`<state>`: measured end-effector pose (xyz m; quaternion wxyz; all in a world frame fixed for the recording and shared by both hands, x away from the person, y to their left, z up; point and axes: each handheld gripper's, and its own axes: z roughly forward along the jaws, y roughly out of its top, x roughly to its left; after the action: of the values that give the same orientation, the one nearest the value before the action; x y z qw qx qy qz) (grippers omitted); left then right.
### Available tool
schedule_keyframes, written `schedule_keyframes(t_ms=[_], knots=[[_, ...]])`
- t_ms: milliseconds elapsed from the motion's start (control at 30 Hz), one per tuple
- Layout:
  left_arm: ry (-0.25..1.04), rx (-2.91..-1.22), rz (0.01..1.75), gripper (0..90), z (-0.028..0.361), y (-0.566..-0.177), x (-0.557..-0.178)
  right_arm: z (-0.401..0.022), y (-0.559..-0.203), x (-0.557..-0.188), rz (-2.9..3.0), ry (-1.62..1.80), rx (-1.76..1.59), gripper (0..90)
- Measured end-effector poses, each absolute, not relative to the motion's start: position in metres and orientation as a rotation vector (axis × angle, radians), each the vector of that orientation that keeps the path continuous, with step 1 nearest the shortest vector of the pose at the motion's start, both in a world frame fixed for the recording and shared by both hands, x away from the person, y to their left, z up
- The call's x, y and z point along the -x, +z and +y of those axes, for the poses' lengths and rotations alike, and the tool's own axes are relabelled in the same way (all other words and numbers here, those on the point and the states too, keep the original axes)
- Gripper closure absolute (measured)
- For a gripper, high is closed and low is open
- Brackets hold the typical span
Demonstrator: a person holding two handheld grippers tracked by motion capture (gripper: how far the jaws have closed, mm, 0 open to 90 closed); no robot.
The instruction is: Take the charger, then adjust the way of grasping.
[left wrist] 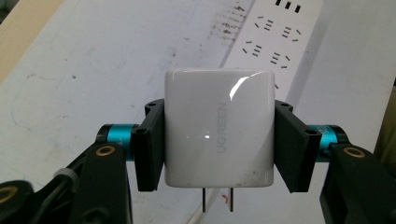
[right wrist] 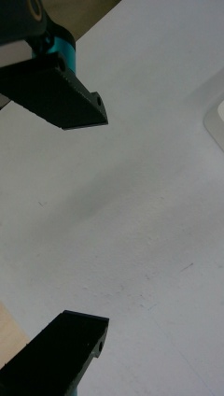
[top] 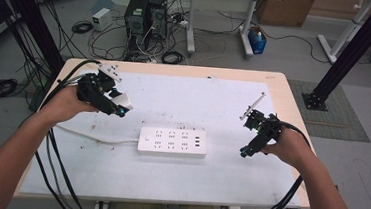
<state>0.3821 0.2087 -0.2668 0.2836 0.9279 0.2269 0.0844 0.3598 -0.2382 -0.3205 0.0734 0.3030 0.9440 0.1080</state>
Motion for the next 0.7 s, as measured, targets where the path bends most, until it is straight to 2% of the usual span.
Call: schedule_keyframes(t_ms=[700], knots=[[0.198,-2.573,0.472,42.6,0.179,-0.267,-0.375,-0.231,-0.309,-0.357,2.779,0.472,-1.026,3.9]])
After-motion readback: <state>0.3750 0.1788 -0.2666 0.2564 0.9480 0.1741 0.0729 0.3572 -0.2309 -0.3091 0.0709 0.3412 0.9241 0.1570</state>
